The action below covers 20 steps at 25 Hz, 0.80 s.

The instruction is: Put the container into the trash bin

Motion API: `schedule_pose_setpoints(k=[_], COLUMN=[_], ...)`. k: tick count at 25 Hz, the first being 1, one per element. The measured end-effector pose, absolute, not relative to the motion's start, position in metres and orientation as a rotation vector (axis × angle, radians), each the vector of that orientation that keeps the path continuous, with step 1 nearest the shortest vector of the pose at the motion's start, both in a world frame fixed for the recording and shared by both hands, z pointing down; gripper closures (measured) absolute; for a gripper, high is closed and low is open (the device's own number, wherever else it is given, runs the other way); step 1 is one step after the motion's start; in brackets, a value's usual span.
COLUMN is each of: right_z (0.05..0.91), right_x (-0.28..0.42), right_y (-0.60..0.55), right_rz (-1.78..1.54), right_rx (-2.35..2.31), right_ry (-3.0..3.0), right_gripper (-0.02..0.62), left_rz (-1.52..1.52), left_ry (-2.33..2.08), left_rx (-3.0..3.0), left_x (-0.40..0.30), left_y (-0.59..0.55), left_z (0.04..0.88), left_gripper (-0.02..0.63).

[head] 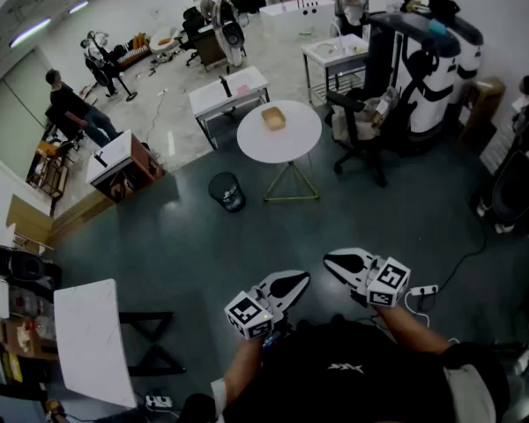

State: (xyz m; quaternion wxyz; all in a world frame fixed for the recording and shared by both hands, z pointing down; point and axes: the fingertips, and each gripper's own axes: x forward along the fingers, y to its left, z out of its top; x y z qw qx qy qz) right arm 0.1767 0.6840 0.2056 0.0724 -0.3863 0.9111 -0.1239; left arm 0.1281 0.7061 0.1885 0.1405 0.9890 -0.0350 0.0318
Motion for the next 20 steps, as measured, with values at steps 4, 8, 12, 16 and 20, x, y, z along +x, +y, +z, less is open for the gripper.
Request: schedule_pose_setpoints(k=[4, 8, 12, 16, 20], right_z=[0.206, 0.208, 0.212, 0.202, 0.200], right_x=[0.169, 0.172, 0.184, 0.195, 0.196], right_y=[0.697, 0.700, 0.705, 0.705, 0.707], right_rz=[-0.214, -0.241, -0.297, -0.278, -0.294], right_rx=[-1.205, -1.199, -1.241, -1.260, -1.260], right_ry=[2.885, 2.853, 2.828, 2.755, 2.772], right_gripper=[0.557, 0.557, 0.557, 0.555, 0.556], left_rz=[0.119, 0.089, 0.084, 0.079, 0.074], left_ry=[-0.088, -0.092, -0.107, -0.105, -0.101], left_rx=[2.876, 2.875, 2.870, 2.872, 2.873], left_x=[0.135, 0.138, 0.143, 0.145, 0.147], left_y=[0.716, 0.709, 0.704, 0.703, 0.707], left_z=[0.193, 0.202, 0.194, 0.192, 0.189], left_gripper=[0.603, 0.603, 0.603, 0.603, 0.603])
